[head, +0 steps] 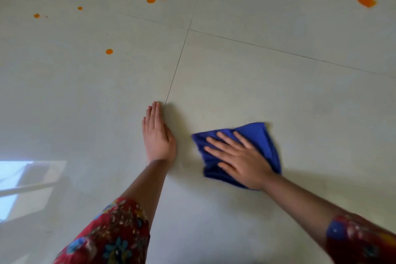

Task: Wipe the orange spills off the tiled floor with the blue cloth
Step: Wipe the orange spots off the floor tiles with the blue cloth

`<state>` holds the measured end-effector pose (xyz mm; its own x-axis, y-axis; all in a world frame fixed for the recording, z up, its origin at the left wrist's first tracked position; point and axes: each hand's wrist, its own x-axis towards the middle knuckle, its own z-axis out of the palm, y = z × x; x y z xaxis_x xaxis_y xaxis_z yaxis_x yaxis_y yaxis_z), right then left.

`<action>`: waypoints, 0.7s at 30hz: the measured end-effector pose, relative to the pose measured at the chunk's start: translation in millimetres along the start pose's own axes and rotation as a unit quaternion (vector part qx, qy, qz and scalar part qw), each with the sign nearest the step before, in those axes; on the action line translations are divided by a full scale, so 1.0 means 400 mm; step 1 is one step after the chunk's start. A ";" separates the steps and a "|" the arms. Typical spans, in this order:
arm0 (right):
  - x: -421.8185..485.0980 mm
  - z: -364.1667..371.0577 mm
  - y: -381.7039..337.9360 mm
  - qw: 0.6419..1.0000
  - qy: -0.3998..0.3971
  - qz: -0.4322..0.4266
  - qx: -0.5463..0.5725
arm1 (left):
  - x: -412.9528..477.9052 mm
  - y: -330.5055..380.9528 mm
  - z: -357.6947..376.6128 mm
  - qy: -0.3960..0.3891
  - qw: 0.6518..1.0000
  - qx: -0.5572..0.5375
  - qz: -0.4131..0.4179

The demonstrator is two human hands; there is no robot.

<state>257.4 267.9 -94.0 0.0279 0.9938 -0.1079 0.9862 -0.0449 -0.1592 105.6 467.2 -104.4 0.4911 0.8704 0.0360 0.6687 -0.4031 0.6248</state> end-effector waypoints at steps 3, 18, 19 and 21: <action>-0.047 -0.006 0.150 0.993 0.002 0.112 -0.028 | -0.012 -0.003 -0.006 -0.036 0.999 0.009 0.010; -0.060 0.039 0.000 0.995 0.073 0.063 0.009 | -0.248 -0.072 -0.164 -0.052 0.998 0.013 -0.017; -0.047 0.032 0.047 0.987 0.088 0.135 0.011 | -0.260 -0.069 -0.165 -0.067 0.998 0.019 0.000; -0.015 0.016 0.096 0.953 0.126 0.272 0.049 | -0.268 -0.062 -0.170 -0.131 0.989 0.053 0.036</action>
<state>293.9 259.4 -105.8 0.5810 0.8130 0.0375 0.7952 -0.5573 -0.2390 -1.4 403.2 -70.8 0.6586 0.7405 -0.1337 0.6740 -0.5015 0.5424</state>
